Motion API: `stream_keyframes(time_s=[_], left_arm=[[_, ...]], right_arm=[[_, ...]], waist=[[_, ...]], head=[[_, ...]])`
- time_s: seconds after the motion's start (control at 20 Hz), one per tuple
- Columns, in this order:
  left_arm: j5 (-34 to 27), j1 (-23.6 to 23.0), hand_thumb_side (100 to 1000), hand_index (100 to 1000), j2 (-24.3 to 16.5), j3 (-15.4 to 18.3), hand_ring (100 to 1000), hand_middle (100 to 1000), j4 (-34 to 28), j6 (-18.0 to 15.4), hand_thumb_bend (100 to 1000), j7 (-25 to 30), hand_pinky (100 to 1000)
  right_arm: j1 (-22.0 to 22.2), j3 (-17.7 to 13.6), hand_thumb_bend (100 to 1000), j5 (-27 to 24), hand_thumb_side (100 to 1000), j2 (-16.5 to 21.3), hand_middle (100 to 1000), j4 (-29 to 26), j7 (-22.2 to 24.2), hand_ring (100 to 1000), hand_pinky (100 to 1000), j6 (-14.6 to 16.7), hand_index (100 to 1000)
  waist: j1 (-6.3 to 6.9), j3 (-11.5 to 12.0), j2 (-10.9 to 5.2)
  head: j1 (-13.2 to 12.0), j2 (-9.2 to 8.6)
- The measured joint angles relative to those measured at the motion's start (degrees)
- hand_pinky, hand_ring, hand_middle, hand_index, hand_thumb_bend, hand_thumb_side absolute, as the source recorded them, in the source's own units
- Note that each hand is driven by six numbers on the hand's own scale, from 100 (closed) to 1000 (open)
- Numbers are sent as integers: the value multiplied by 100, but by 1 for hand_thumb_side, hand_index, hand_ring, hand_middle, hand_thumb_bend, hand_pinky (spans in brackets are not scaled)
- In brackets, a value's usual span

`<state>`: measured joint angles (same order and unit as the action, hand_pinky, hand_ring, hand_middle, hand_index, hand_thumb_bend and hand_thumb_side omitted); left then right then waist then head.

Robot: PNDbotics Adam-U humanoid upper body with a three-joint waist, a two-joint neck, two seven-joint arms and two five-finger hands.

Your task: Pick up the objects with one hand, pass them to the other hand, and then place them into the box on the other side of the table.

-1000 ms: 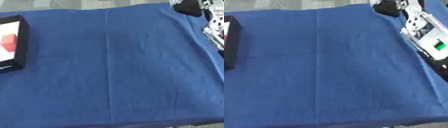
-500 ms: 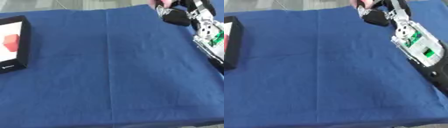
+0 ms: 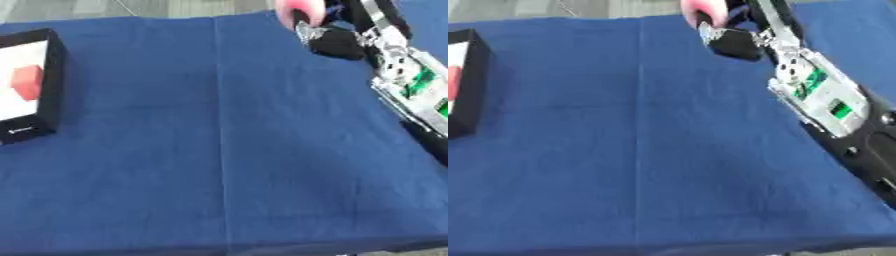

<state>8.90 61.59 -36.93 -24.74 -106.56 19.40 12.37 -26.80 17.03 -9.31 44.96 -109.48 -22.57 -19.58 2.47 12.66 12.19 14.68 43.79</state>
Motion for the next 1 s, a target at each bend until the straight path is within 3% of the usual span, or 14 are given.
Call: stream_keyframes(time_s=[0.25, 0.6, 1.0], left_arm=[[138, 117, 521, 767, 119, -135, 767, 746, 182, -89, 207, 167, 784], [529, 444, 569, 797, 681, -692, 771, 754, 677, -318, 186, 721, 785], [852, 516, 570, 830, 1051, -940, 781, 773, 881, -391, 189, 1169, 792]], right_arm=[[-49, 72, 100, 2, 100, -68, 538, 16, 38, 664, 580, 18, 450], [-72, 218, 100, 55, 100, -209, 537, 16, 125, 662, 580, 26, 449], [-70, 285, 100, 97, 100, -291, 538, 16, 180, 647, 559, 148, 449]], waist=[[-7, 8, -15], [-45, 47, -51], [-23, 43, -53]], head=[[-4, 0], [-15, 1], [-87, 1]])
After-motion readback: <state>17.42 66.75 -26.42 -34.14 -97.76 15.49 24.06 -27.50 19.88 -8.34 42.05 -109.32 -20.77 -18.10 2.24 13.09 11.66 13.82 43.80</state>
